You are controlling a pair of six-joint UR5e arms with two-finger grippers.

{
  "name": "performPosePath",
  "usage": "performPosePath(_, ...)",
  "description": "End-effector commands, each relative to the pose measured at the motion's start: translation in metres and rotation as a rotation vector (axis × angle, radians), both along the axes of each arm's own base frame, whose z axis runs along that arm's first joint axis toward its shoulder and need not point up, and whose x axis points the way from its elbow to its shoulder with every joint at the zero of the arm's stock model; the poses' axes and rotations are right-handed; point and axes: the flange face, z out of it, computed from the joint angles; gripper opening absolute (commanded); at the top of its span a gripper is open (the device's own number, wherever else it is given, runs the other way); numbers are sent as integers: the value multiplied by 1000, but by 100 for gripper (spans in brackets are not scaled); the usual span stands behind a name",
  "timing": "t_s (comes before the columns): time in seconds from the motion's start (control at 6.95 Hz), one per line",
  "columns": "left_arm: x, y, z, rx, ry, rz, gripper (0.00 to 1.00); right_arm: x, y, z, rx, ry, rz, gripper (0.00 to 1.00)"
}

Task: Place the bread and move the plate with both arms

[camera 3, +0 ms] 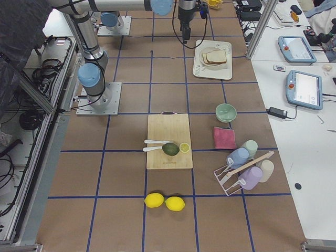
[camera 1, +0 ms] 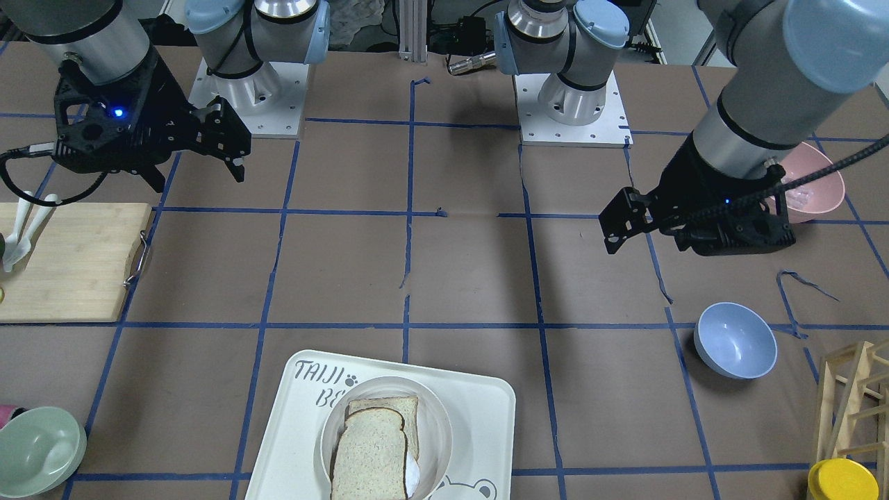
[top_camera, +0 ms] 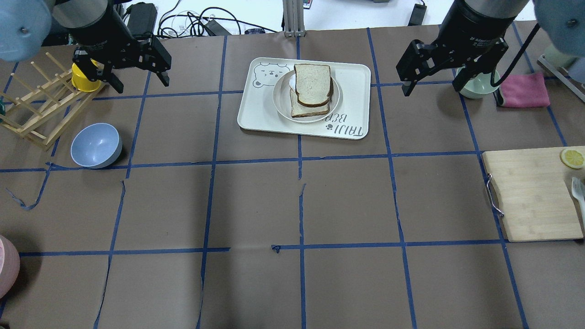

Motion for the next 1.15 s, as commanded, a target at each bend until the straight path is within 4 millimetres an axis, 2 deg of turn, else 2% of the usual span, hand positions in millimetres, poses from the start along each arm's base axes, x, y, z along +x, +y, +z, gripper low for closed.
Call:
performPosePath(0.0,-3,36,-18,26,-1,-3,100,-6,2,10,-16,71,-48,100)
performPosePath(0.43,-7,59,-12,20,-8,-14,100,5,8,13,-19,73,-127,100)
performPosePath(1.01,-9,69,-13,19,-5,-16,100,6,8,11,-16,74,-124,100)
